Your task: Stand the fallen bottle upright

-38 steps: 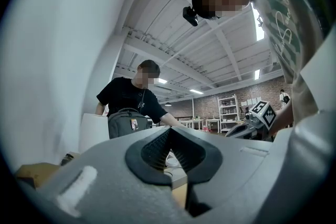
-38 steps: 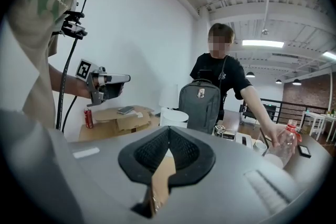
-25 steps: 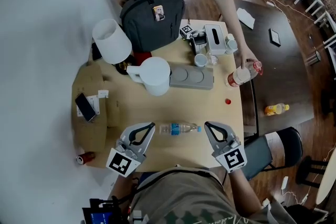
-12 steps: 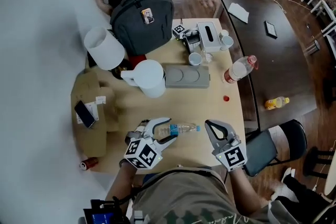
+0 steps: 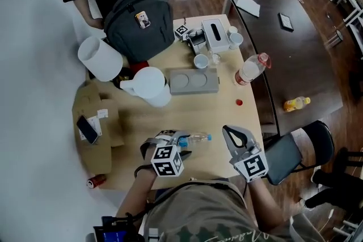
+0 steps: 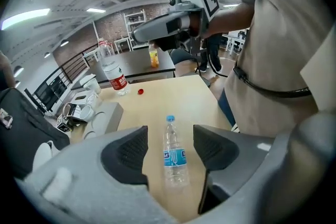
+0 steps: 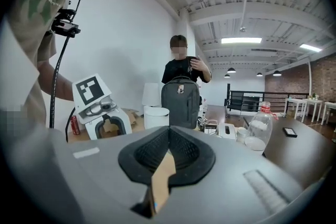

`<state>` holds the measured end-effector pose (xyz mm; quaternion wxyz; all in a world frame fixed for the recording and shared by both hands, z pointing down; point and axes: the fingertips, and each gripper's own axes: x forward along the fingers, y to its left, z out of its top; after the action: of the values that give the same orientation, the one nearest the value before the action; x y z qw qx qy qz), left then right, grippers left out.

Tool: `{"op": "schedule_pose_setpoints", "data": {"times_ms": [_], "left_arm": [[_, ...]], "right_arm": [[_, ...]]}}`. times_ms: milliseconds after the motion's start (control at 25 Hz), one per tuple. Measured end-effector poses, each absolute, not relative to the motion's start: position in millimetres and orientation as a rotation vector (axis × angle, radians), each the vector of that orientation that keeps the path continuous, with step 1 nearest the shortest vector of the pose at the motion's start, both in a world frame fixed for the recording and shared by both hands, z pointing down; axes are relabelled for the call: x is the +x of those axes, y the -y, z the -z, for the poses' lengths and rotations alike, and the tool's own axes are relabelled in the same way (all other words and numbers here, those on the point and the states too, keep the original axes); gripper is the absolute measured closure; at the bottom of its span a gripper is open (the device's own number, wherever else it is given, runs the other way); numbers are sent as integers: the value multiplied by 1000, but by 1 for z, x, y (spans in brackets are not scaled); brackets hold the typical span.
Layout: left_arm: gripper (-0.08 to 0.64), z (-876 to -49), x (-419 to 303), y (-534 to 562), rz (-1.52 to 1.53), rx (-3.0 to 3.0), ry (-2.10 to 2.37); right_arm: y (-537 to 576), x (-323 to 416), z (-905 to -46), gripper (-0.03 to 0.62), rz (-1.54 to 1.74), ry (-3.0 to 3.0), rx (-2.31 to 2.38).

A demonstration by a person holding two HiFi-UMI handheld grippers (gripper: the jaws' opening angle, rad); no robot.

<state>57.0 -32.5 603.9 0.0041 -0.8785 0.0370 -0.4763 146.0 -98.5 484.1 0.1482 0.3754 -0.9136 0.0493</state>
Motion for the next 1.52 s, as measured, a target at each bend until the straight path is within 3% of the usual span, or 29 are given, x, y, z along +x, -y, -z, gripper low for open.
{"op": "schedule_pose_setpoints", "data": {"times_ms": [840, 1520], "left_arm": [[278, -725, 78, 23, 1960, -2730, 168], [276, -770, 70, 15, 2130, -2551, 352]], "right_arm": [[114, 157, -507, 589, -123, 2577, 1007], [125, 158, -522, 589, -166, 2582, 966]]}}
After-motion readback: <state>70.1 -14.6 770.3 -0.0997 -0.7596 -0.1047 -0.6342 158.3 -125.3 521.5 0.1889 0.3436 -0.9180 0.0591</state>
